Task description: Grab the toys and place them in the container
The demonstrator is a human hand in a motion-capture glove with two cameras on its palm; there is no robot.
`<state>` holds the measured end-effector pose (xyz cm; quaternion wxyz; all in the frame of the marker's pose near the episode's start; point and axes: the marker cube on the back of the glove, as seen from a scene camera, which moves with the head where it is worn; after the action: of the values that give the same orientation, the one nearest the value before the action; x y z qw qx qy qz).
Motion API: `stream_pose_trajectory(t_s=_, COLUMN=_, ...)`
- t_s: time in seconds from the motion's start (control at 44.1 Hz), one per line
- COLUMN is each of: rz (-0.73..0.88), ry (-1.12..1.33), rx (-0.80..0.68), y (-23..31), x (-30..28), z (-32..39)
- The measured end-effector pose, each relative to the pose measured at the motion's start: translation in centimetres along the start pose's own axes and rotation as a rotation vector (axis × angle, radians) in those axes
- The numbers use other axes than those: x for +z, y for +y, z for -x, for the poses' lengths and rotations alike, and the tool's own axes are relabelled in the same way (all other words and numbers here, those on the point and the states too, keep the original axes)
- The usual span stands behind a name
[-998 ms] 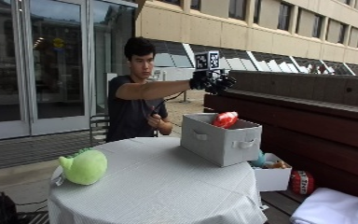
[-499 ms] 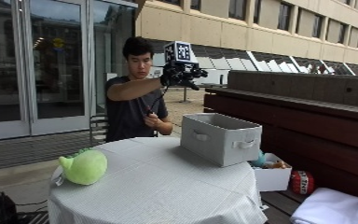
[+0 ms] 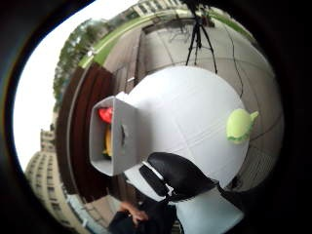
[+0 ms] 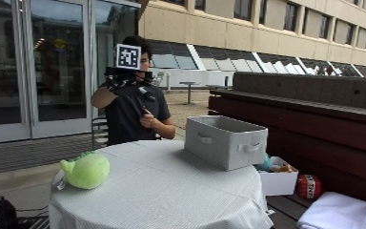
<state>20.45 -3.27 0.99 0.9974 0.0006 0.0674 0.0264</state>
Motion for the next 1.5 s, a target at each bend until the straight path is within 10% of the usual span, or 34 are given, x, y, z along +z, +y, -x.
stream_pose_trajectory(t_s=0.612, rz=-0.006, ry=-0.063, rx=0.108, y=-2.0, x=15.0, z=-13.2)
stream_pose_trajectory(t_s=1.497, rz=0.41, ry=0.008, rx=0.205, y=0.6, x=26.7, z=-15.3)
